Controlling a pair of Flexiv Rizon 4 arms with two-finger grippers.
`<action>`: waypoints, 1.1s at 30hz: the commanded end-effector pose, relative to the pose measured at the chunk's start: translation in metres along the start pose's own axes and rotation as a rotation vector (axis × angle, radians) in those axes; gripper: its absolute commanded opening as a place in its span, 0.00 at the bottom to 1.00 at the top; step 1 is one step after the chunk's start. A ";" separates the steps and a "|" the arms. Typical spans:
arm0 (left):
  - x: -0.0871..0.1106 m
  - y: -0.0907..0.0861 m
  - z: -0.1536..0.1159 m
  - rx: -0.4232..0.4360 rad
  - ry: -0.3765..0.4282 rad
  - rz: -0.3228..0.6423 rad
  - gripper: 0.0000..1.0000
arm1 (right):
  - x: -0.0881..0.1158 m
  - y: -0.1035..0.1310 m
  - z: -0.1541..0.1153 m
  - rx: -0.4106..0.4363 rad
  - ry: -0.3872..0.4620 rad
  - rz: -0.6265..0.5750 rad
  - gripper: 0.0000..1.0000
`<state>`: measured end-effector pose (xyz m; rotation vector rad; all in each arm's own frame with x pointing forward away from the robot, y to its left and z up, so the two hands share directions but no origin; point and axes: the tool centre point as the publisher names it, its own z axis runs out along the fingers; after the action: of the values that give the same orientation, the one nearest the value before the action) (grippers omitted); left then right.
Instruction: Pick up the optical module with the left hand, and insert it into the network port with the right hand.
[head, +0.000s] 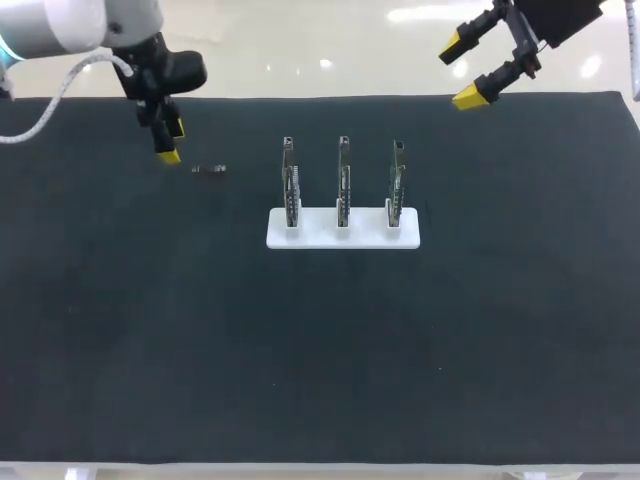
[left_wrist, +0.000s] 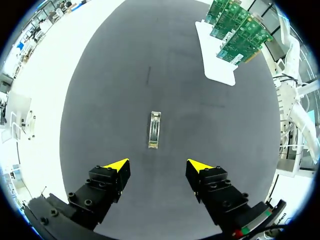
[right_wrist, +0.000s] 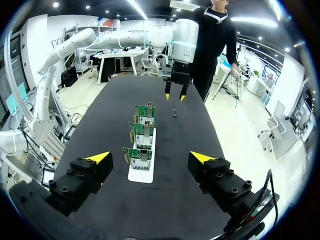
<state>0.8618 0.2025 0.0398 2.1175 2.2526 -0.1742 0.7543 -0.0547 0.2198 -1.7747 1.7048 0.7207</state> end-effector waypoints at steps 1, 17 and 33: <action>-0.001 0.009 -0.001 0.137 0.005 0.002 1.00 | 0.000 0.000 0.000 0.001 -0.001 -0.001 1.00; -0.007 0.002 -0.002 0.108 -0.016 0.042 1.00 | 0.000 0.000 0.000 0.001 -0.001 -0.001 1.00; -0.019 0.018 0.030 0.082 0.016 0.037 1.00 | 0.000 0.000 0.000 0.001 -0.001 -0.001 1.00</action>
<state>0.8692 0.1830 0.0162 2.1476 2.2084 -0.1307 0.7543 -0.0548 0.2198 -1.7747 1.7049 0.7207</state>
